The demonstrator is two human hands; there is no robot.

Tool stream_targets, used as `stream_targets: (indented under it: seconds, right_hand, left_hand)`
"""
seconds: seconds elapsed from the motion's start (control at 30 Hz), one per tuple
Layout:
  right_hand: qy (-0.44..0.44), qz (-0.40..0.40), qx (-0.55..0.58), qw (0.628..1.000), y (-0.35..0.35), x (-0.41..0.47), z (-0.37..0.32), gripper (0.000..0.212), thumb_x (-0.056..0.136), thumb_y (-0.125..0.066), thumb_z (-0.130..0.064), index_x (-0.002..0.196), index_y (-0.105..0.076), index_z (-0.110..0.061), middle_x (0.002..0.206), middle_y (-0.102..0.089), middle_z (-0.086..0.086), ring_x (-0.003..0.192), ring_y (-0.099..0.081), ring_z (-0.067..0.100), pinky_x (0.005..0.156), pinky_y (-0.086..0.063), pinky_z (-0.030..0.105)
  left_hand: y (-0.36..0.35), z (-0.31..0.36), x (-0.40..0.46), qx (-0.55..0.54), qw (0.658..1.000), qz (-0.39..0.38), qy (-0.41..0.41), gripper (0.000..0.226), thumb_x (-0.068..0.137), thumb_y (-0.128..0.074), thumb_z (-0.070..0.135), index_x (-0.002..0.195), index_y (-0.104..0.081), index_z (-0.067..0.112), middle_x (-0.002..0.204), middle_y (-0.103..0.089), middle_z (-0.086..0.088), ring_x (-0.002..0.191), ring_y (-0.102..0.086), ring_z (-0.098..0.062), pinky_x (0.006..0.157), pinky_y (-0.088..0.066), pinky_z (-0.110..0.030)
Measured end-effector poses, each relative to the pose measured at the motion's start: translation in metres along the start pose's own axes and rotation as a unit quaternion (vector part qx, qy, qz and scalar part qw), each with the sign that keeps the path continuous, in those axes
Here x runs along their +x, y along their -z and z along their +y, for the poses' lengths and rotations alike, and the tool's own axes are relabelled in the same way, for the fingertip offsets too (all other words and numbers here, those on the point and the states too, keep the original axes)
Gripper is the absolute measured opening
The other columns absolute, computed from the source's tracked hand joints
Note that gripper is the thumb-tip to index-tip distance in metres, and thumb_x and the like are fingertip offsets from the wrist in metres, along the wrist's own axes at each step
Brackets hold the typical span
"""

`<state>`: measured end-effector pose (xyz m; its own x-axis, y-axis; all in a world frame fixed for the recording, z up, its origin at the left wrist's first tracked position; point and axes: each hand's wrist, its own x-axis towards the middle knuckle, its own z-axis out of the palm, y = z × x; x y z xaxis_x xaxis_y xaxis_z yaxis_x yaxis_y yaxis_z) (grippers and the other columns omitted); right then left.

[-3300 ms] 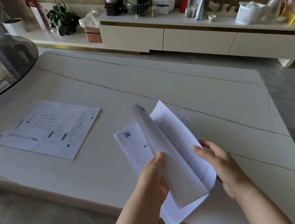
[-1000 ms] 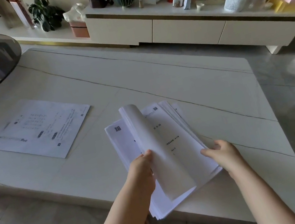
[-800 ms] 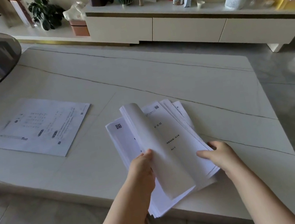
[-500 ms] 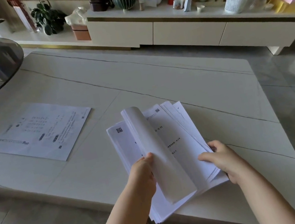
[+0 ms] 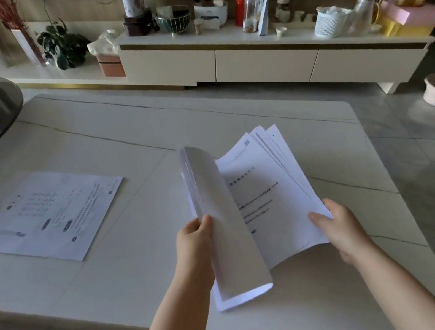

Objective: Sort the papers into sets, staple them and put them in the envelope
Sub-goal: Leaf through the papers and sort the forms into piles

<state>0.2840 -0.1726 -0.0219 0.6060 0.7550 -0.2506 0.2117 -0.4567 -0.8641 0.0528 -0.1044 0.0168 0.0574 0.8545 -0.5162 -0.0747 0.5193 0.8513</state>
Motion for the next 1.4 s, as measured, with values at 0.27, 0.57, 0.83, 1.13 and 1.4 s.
stream_targets:
  seconds: [0.27, 0.57, 0.83, 1.13, 1.4]
  right_hand:
    - [-0.015, 0.151, 0.099, 0.983, 0.028, 0.091, -0.018, 0.010, 0.088, -0.052, -0.005, 0.095, -0.054, -0.011, 0.092, -0.058, 0.009, 0.074, -0.049, 0.022, 0.065, -0.038, 0.029]
    - [-0.087, 0.191, -0.145, 0.967, 0.030, 0.136, 0.006, 0.035, 0.088, -0.057, -0.016, 0.119, -0.051, 0.000, 0.121, -0.058, 0.019, 0.107, -0.056, 0.037, 0.082, -0.044, 0.038]
    - [0.062, 0.114, -0.234, 0.964, 0.020, 0.076, -0.005, 0.044, 0.088, -0.063, -0.013, 0.129, -0.051, -0.004, 0.136, -0.049, 0.013, 0.124, -0.047, 0.031, 0.099, -0.036, 0.035]
    - [0.033, -0.170, 0.078, 0.982, -0.065, -0.070, -0.020, 0.049, 0.087, -0.067, -0.031, 0.132, -0.048, -0.035, 0.125, -0.057, -0.018, 0.115, -0.054, -0.003, 0.098, -0.044, 0.021]
    - [0.041, -0.147, 0.073, 0.986, -0.074, -0.069, -0.020, 0.038, 0.093, -0.059, -0.028, 0.129, -0.052, -0.035, 0.114, -0.062, -0.026, 0.103, -0.058, -0.012, 0.084, -0.046, 0.009]
  left_hand:
    - [-0.019, -0.015, 0.015, -0.018, 1.000, -0.014, 0.009, 0.017, 0.094, -0.055, 0.013, 0.081, -0.061, 0.003, 0.076, -0.056, -0.016, 0.072, -0.051, -0.024, 0.070, -0.042, -0.037]
    - [-0.044, -0.030, 0.026, -0.080, 0.993, -0.058, 0.069, 0.019, 0.096, -0.054, 0.018, 0.090, -0.069, 0.007, 0.090, -0.069, -0.014, 0.083, -0.063, -0.027, 0.092, -0.048, -0.048]
    - [-0.043, -0.028, 0.023, -0.159, 0.975, -0.068, 0.140, 0.018, 0.096, -0.054, 0.020, 0.100, -0.067, 0.007, 0.084, -0.072, -0.008, 0.079, -0.065, -0.023, 0.078, -0.054, -0.038]
    - [-0.028, -0.023, -0.003, -0.198, 0.962, -0.093, 0.165, 0.026, 0.098, -0.050, 0.022, 0.104, -0.065, 0.002, 0.086, -0.071, -0.015, 0.080, -0.067, -0.027, 0.083, -0.052, -0.040]
    - [-0.019, -0.025, 0.003, -0.219, 0.952, -0.107, 0.186, 0.021, 0.097, -0.053, 0.021, 0.096, -0.066, 0.004, 0.084, -0.072, -0.014, 0.089, -0.065, -0.032, 0.085, -0.053, -0.045]
